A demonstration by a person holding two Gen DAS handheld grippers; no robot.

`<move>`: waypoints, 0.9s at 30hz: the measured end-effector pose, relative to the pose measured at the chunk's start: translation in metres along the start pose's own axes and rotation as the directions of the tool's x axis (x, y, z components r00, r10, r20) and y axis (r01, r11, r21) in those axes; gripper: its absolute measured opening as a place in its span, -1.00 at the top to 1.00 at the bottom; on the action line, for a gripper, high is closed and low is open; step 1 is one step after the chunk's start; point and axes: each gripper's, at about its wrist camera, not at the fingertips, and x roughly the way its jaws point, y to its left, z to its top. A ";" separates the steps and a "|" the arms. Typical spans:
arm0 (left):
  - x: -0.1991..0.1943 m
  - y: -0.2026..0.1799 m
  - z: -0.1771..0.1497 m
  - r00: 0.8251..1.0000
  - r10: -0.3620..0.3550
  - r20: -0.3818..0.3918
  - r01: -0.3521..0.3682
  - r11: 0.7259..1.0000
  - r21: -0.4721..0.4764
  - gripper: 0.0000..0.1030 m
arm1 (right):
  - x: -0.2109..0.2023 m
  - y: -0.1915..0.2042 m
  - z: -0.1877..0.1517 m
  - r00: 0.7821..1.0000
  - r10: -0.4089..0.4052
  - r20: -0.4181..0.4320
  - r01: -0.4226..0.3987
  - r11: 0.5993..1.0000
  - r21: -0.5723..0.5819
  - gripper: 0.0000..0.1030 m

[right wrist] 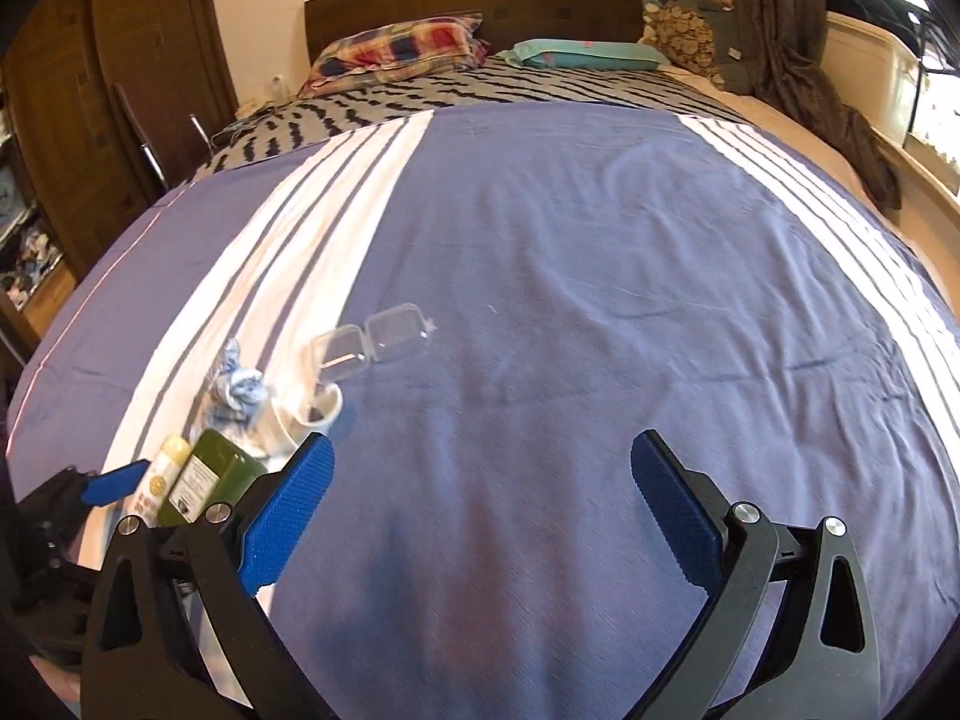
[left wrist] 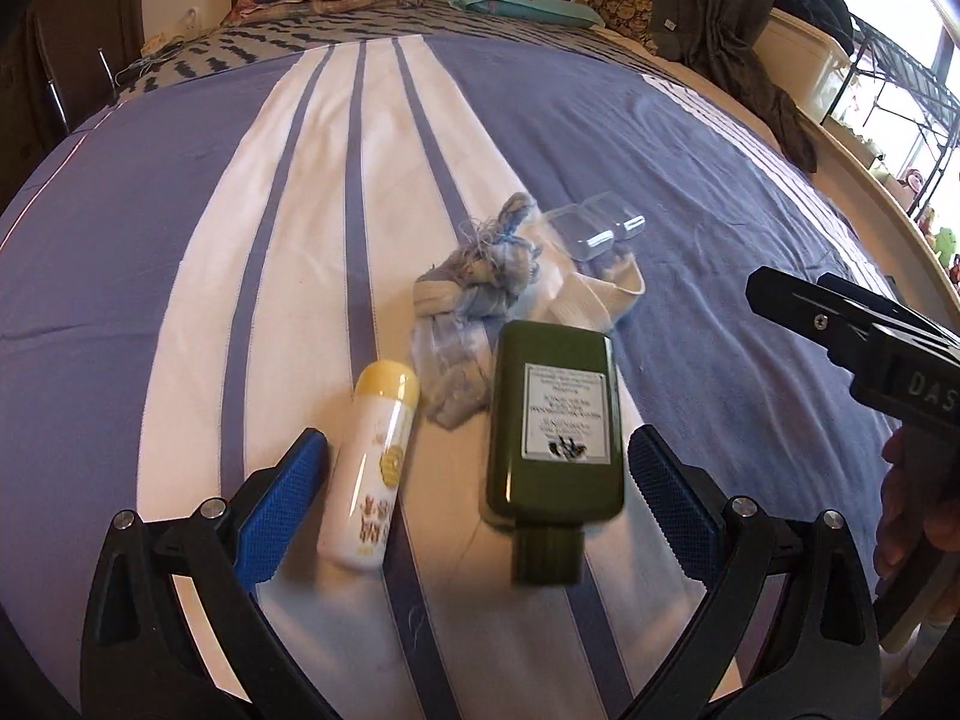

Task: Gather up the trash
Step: 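Grasp the green bottle with the left tool while the right tool grasps the blue-white cloth bundle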

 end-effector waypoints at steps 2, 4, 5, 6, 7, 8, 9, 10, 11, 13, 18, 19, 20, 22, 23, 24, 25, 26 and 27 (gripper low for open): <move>0.004 0.001 0.004 1.000 0.003 -0.003 -0.003 1.000 0.004 -0.84 | 0.003 0.003 0.001 1.000 0.005 -0.002 -0.005 1.000 -0.005 -0.93; 0.005 0.001 0.006 1.000 0.008 -0.004 -0.008 1.000 0.013 -0.80 | 0.008 0.008 0.002 1.000 0.000 -0.008 0.000 1.000 -0.014 -0.93; 0.004 0.001 0.006 1.000 0.011 -0.002 -0.011 1.000 0.018 -0.71 | 0.010 0.009 0.001 1.000 0.000 -0.010 0.000 1.000 -0.018 -0.93; 0.003 0.002 0.006 1.000 0.005 0.000 -0.005 1.000 0.021 -0.60 | 0.013 0.010 0.001 1.000 0.004 -0.013 -0.005 1.000 -0.019 -0.93; 0.002 0.002 0.005 1.000 -0.001 0.001 0.001 1.000 0.021 -0.55 | 0.015 0.011 0.002 1.000 0.012 -0.017 -0.012 1.000 -0.019 -0.93; 0.000 0.003 0.005 1.000 -0.001 0.003 0.001 1.000 0.022 -0.45 | 0.017 0.012 0.001 1.000 0.017 -0.020 -0.018 1.000 -0.018 -0.93; -0.001 0.005 0.004 1.000 0.004 0.005 -0.004 1.000 0.021 -0.32 | 0.020 0.014 0.001 0.999 0.024 -0.026 -0.024 1.000 -0.018 -0.93; -0.003 0.007 0.004 1.000 0.005 0.008 -0.005 1.000 0.017 -0.29 | 0.021 0.014 0.001 0.999 0.028 -0.029 -0.028 0.999 -0.017 -0.93; -0.004 0.010 0.003 1.000 -0.005 0.009 0.005 1.000 0.010 -0.26 | 0.023 0.015 0.001 0.999 0.033 -0.032 -0.034 0.999 -0.016 -0.93; -0.008 0.013 0.001 1.000 -0.019 0.013 0.019 1.000 0.006 -0.25 | 0.026 0.020 0.000 0.998 0.053 -0.041 -0.054 0.998 -0.013 -0.93; -0.025 0.022 -0.008 0.998 -0.021 0.051 0.020 1.000 0.016 -0.19 | 0.024 0.034 -0.001 0.996 0.077 -0.035 -0.078 0.996 -0.031 -0.90; -0.029 0.023 -0.009 0.998 -0.019 0.056 0.018 1.000 0.021 -0.19 | 0.022 0.036 -0.001 0.996 0.083 -0.031 -0.084 0.996 -0.034 -0.84; -0.032 0.023 -0.010 0.998 -0.018 0.062 0.016 1.000 0.027 -0.17 | 0.021 0.038 0.000 0.995 0.092 -0.026 -0.093 0.995 -0.035 -0.81; -0.041 0.025 -0.013 0.997 -0.019 0.079 0.016 0.999 0.035 -0.08 | 0.017 0.045 0.002 0.992 0.123 -0.016 -0.123 0.992 -0.034 -0.68; -0.047 0.027 -0.014 0.995 -0.051 0.089 0.048 0.998 0.037 0.49 | 0.016 0.048 0.003 0.991 0.136 -0.014 -0.136 0.990 -0.036 -0.63; -0.051 0.029 -0.014 0.994 -0.055 0.090 0.053 0.998 0.024 0.50 | 0.014 0.053 0.004 0.988 0.155 -0.015 -0.155 0.987 -0.042 -0.52; -0.055 0.030 -0.014 0.994 -0.056 0.091 0.054 0.998 0.025 0.52 | 0.014 0.059 0.006 0.984 0.179 -0.022 -0.180 0.983 -0.048 -0.44; -0.056 0.030 -0.015 0.996 -0.042 0.082 0.039 0.999 0.037 0.52 | 0.015 0.064 0.006 0.979 0.199 -0.032 -0.201 0.978 -0.054 -0.41; -0.056 0.031 -0.016 0.996 -0.036 0.078 0.032 0.998 0.045 0.52 | 0.016 0.072 0.007 0.973 0.227 -0.048 -0.230 0.971 -0.061 -0.37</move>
